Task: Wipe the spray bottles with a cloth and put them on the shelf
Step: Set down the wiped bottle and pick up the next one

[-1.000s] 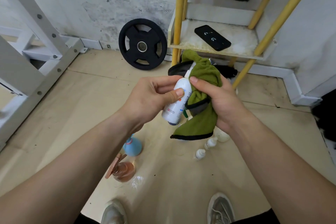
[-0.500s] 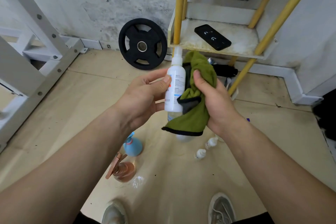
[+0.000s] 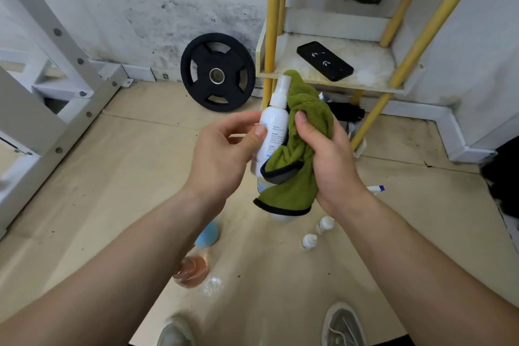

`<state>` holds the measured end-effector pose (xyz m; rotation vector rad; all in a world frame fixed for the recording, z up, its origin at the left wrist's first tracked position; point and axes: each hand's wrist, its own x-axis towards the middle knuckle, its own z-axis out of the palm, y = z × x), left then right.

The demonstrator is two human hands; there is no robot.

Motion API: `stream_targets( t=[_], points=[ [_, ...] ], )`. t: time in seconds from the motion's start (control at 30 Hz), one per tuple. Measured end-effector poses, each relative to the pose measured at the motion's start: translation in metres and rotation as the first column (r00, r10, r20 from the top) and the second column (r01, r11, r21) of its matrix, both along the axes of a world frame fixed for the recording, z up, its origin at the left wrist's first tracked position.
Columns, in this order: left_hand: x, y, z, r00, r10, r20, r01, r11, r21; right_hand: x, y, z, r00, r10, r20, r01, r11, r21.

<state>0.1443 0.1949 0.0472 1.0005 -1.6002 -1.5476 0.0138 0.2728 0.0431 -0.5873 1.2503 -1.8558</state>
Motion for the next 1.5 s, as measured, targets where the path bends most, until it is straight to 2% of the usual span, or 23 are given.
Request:
stream_targets(
  t=[0.1,0.17,0.37,0.5,0.67,0.83,0.93,1.07,1.17,1.3,1.4,1.5],
  points=[
    [-0.001,0.006,-0.001,0.982,0.144,0.122,-0.118,0.973,-0.200,0.002,0.000,-0.001,0.999,-0.015,-0.039,0.015,1.000,-0.001],
    [-0.002,0.011,0.000,0.982,0.135,0.135,-0.106,0.974,-0.202,0.003,0.000,-0.002,0.996,-0.016,-0.090,0.016,1.000,0.003],
    [-0.003,0.014,0.003,1.000,0.001,0.024,-0.005,0.990,0.138,0.004,-0.001,-0.001,0.993,-0.018,-0.120,0.022,0.999,0.032],
    [-0.005,0.018,-0.001,0.996,-0.084,0.021,0.077,0.970,0.229,-0.004,-0.004,-0.001,0.992,-0.097,-0.086,0.103,0.992,0.073],
    [-0.009,0.025,0.001,0.987,-0.154,-0.039,0.158,0.931,0.329,-0.007,-0.005,-0.007,0.988,-0.113,-0.109,0.124,0.988,0.097],
    [-0.008,0.012,0.009,0.996,-0.014,-0.087,0.051,0.895,0.443,-0.001,-0.001,-0.012,0.975,0.007,-0.224,0.019,0.993,0.112],
    [-0.006,0.001,0.011,0.992,0.096,-0.079,-0.049,0.887,0.459,0.010,-0.001,-0.021,0.937,0.091,-0.337,-0.030,0.983,0.182],
    [-0.006,0.002,0.005,0.989,0.146,-0.015,-0.130,0.916,0.379,0.015,-0.001,-0.023,0.896,0.095,-0.435,-0.005,0.979,0.204],
    [-0.009,0.008,-0.001,0.997,0.071,0.038,-0.079,0.951,0.300,0.010,-0.001,-0.020,0.904,0.041,-0.426,0.041,0.983,0.180],
    [-0.007,0.009,-0.003,0.997,-0.059,0.039,0.045,0.956,0.289,0.004,-0.004,-0.017,0.959,-0.040,-0.281,0.094,0.979,0.182],
    [-0.007,0.013,-0.003,0.983,-0.144,0.113,0.119,0.972,0.201,-0.001,-0.008,-0.018,0.986,-0.109,-0.129,0.132,0.972,0.193],
    [-0.010,0.016,-0.005,0.971,-0.111,0.211,0.089,0.990,0.111,-0.001,-0.010,-0.021,0.987,-0.108,-0.117,0.130,0.970,0.204]
  ],
)
